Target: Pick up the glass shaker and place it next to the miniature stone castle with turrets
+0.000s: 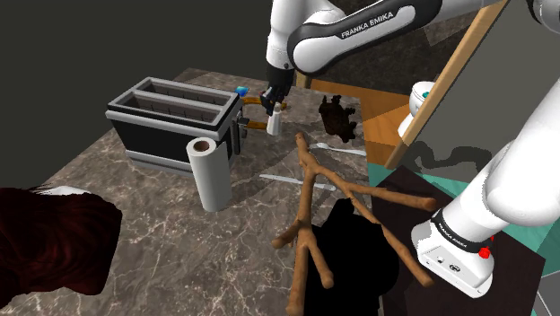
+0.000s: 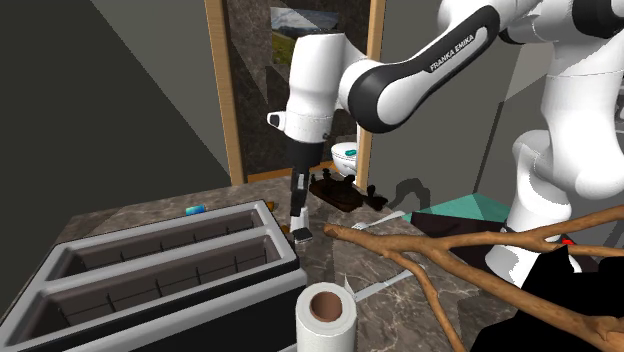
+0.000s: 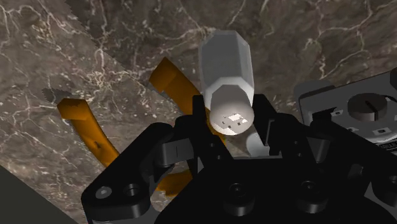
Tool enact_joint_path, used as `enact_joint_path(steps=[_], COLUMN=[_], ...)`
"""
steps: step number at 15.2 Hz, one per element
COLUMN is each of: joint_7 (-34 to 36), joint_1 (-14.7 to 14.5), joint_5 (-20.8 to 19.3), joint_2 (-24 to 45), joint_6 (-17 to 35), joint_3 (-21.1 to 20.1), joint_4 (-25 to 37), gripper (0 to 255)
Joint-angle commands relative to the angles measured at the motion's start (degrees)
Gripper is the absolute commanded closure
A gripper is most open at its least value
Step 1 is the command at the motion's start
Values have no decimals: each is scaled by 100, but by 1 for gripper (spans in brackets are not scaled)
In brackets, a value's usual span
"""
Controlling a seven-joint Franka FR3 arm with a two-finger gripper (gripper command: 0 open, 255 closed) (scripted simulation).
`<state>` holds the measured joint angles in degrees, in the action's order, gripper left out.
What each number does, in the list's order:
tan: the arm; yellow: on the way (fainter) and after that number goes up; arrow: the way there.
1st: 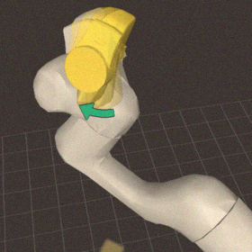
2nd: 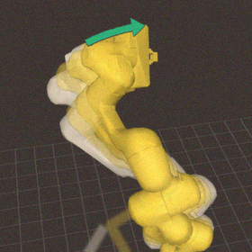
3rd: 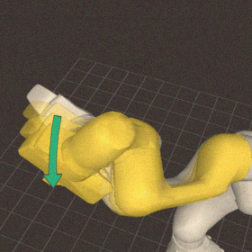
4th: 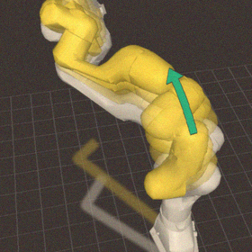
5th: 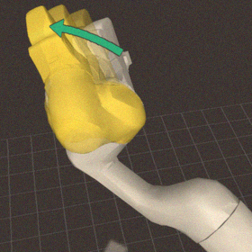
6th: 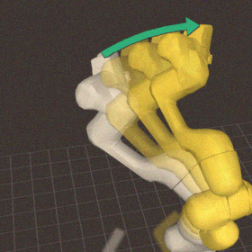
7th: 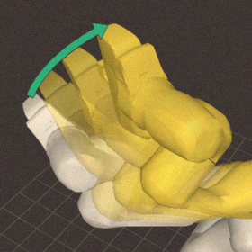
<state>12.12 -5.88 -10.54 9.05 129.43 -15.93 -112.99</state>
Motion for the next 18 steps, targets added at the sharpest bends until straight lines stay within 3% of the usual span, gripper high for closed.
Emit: enact_joint_path(steps=[1,18], joint_7=[-34,-268], joint_1=[2,13], joint_5=[42,264], joint_2=[-69,-412], joint_6=[-152,-1367], joint_3=[-11,-45], joint_4=[86,986], gripper=[255,255])
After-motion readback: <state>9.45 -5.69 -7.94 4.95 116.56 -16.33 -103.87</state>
